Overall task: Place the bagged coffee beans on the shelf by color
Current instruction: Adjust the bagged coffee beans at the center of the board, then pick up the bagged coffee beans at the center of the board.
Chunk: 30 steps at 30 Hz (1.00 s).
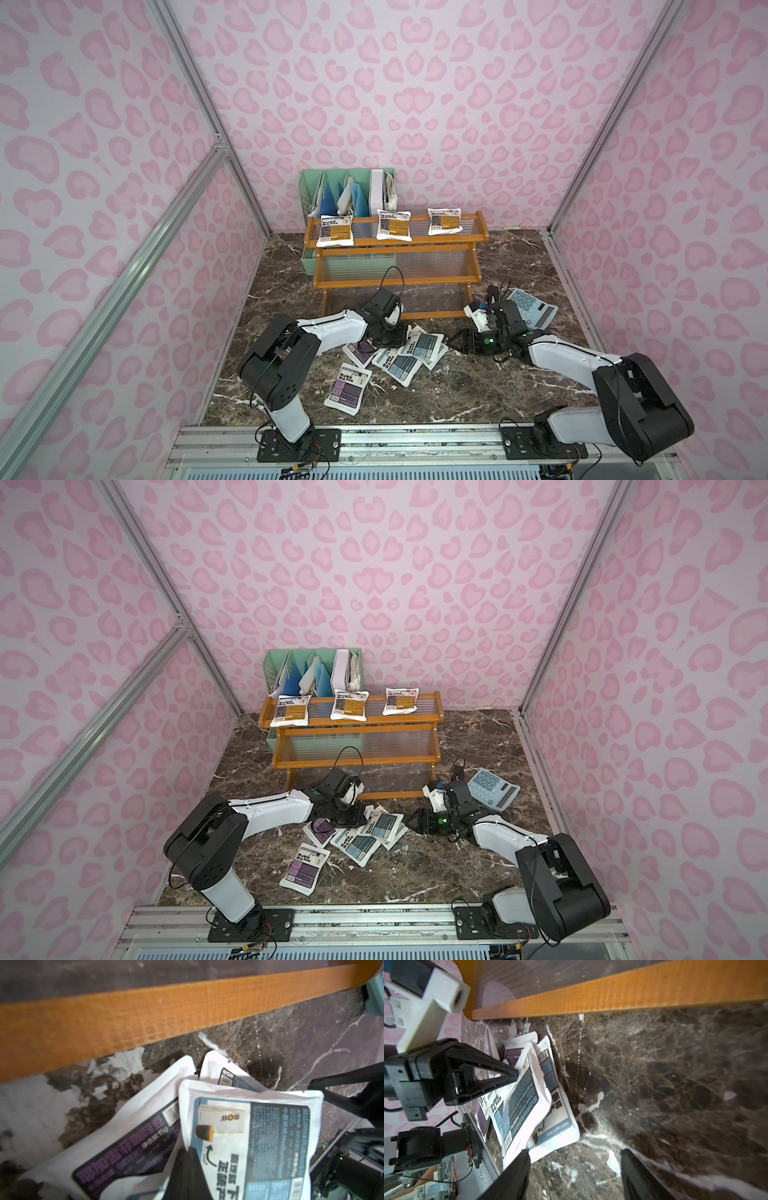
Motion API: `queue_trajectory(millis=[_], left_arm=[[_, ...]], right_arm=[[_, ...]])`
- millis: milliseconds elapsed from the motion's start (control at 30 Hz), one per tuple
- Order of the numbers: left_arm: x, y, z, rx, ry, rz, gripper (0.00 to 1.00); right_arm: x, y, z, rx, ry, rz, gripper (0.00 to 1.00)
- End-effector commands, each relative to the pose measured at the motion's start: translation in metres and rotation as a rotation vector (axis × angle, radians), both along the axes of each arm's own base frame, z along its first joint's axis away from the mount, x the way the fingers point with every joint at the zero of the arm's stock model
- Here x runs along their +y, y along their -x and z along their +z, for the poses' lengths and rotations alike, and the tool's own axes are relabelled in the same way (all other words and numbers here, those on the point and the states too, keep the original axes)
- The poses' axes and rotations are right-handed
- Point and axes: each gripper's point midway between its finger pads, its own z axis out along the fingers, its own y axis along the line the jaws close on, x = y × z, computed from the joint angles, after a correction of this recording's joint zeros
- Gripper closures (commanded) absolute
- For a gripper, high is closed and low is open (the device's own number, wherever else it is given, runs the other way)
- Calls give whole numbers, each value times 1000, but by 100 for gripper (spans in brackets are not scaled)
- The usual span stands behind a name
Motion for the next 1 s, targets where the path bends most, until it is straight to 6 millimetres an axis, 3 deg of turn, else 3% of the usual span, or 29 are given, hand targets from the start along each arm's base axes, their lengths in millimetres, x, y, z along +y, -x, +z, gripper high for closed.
queue_trajectory(millis=[0,133,300,567,733,867,967], left_arm=[[22,8,-18,31,-119,23,100],[21,7,-17,27,-120,23,100],[17,6,-14,25,-106,22,100],[8,0,-9,16,-71,34,100],[5,-2,-9,15,-62,37,100],[4,-3,-8,11,-58,40,100],[3,-4,-6,7,-50,47,100]], right_arm=[[11,1,2,3,-47,34,32],[18,-7,7,-24,-51,40,36],[28,-14,27,-98,-87,54,41],[41,-7,14,-36,-106,120,49],[59,-2,16,-33,-138,196,57],[76,3,17,-33,-161,263,67],[81,5,11,-10,-149,287,87]])
